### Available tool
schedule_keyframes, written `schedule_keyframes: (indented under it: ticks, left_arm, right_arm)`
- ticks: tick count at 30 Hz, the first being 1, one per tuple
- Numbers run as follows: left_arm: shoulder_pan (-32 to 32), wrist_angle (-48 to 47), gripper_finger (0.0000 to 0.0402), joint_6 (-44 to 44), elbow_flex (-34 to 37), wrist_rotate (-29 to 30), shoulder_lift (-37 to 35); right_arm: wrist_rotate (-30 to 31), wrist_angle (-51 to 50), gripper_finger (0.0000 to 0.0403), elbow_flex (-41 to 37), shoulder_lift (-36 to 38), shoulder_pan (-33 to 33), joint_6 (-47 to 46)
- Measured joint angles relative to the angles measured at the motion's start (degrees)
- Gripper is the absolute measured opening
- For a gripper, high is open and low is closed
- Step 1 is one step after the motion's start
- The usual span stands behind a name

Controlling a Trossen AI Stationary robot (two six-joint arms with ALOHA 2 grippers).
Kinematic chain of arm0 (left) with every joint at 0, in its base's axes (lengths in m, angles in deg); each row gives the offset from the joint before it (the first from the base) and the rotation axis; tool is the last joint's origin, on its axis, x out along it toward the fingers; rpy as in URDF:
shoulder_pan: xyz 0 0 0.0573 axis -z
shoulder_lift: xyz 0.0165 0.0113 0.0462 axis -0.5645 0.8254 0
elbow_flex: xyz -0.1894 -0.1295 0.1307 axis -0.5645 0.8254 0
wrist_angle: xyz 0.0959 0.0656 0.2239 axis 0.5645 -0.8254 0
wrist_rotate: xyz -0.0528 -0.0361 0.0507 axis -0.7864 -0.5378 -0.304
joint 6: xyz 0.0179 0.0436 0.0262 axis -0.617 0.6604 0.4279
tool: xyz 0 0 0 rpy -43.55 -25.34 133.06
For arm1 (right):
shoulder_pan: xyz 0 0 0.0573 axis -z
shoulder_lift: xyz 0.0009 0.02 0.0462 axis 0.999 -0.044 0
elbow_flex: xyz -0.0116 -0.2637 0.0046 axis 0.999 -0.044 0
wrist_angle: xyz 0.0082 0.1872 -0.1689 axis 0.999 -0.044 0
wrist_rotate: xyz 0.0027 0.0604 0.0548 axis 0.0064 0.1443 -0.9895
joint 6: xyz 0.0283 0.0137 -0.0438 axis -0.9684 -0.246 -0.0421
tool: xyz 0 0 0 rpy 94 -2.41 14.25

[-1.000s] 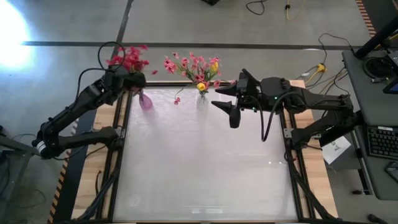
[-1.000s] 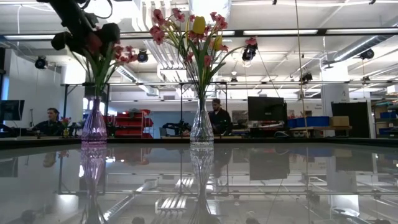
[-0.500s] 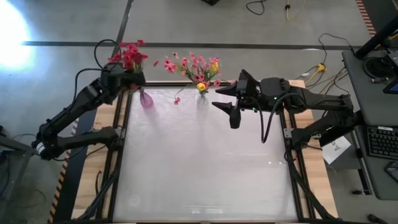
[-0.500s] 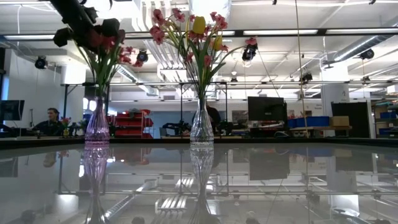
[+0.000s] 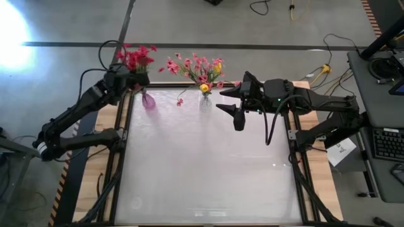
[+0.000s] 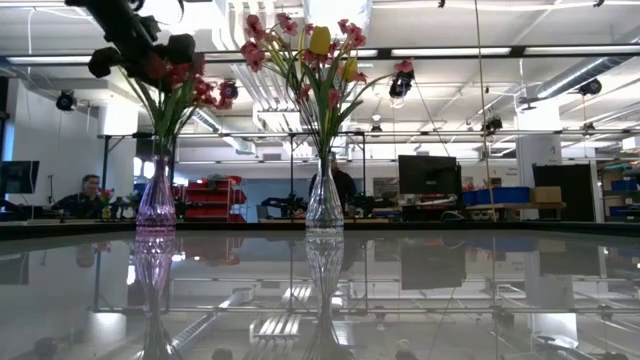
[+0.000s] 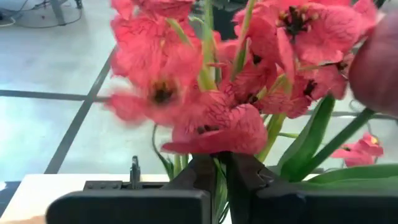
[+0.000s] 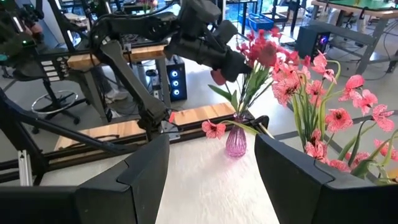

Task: Sort flowers into vase by color
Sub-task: Adjust the red flowers

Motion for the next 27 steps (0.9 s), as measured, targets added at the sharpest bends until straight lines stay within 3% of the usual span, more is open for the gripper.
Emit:
schedule_keyframes:
  ticks: [8,13,19,27]
  left_arm:
    - [-0.1,0.5,0.0074,-0.7,0.5,2.5,1.7]
    - [-0.1,0.6,0.0116,-13.2,0.6,4.1,1.1]
    - [-0.1,-0.7,0.0112,-19.4,0.7,-0.7,1.9]
    - [-0.1,-2.3,0.0072,-33.4,0.7,-0.9,1.2]
  right_arm:
    - [0.0,-2.0,0.0228,0.0,0.0,0.0,-1.9]
    - [0.0,-3.2,0.0228,0.0,0.0,0.0,-4.5]
    - [0.0,-3.1,0.0228,0.0,0.0,0.0,-4.7]
    - [-0.2,-3.2,0.0228,0.0,0.0,-0.1,-6.9]
